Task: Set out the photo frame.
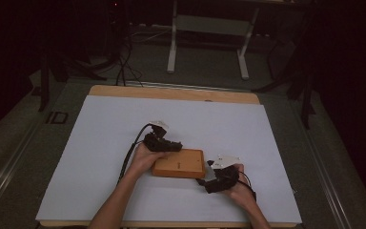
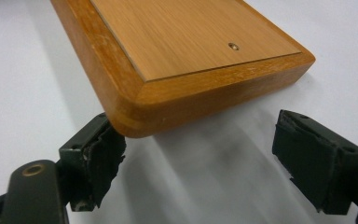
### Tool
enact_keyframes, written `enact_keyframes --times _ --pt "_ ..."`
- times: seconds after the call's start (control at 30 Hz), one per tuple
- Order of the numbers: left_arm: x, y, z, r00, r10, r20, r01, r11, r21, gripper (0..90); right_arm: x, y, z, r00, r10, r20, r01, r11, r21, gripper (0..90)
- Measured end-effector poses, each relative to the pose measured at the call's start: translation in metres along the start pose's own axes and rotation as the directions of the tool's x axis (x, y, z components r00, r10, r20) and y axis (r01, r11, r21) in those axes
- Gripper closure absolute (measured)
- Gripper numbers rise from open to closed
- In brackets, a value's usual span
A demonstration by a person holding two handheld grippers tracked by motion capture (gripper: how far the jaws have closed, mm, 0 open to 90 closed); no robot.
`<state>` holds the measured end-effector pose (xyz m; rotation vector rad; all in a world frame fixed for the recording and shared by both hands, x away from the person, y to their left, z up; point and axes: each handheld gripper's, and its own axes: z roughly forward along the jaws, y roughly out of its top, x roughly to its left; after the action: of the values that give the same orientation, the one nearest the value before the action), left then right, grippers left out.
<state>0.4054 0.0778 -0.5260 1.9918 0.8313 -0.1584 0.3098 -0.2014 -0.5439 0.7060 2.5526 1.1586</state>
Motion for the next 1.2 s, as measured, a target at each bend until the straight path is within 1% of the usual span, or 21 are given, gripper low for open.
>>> enact_keyframes --times 0.1,0.2,0.33,0.47,0.53,0.67,0.83,0.97,1.2 --pt "0.001 0.000 0.000 1.0000 0.001 0.004 -0.001 1.0000 0.000 85.3 -0.001 0.000 0.003 0.9998 0.002 0.019 -0.002 1.000 -0.001 20.5" --pt "0.001 0.000 0.000 1.0000 -0.002 0.007 0.002 1.0000 -0.001 85.3 -0.001 0.001 0.004 0.9996 0.006 0.027 -0.005 1.000 -0.007 21.2" --pt "0.003 -0.001 0.000 0.9998 -0.011 0.018 0.011 0.9999 -0.005 85.2 0.000 0.002 0.005 0.9989 0.000 0.048 0.000 1.000 -0.006 22.5" --pt "0.003 0.000 0.000 0.9998 -0.007 0.019 0.008 1.0000 -0.002 85.1 0.003 0.004 0.007 0.9978 -0.023 0.062 0.024 1.000 -0.013 22.4" --pt "0.003 0.000 0.000 0.9998 -0.004 0.019 0.004 1.0000 0.000 85.2 0.005 0.006 0.008 0.9960 -0.044 0.078 0.046 0.999 -0.012 22.3" --pt "0.003 0.001 0.000 0.9999 -0.001 0.017 0.001 1.0000 0.004 85.1 0.007 0.009 0.010 0.9938 -0.059 0.095 0.060 0.998 -0.016 20.6" --pt "0.002 0.001 0.000 0.9998 -0.004 0.021 0.004 0.9999 0.014 85.2 0.007 0.009 0.009 0.9936 -0.052 0.100 0.055 0.998 -0.026 20.4" --pt "0.001 0.001 -0.001 0.9997 -0.001 0.024 0.001 0.9997 0.024 85.2 0.006 0.009 0.006 0.9942 -0.049 0.096 0.054 0.998 -0.041 20.3" --pt "-0.003 0.001 -0.002 0.9993 0.008 0.037 -0.010 0.9990 0.043 85.3 0.011 0.014 0.000 0.9930 -0.066 0.099 0.074 0.993 -0.086 21.1"
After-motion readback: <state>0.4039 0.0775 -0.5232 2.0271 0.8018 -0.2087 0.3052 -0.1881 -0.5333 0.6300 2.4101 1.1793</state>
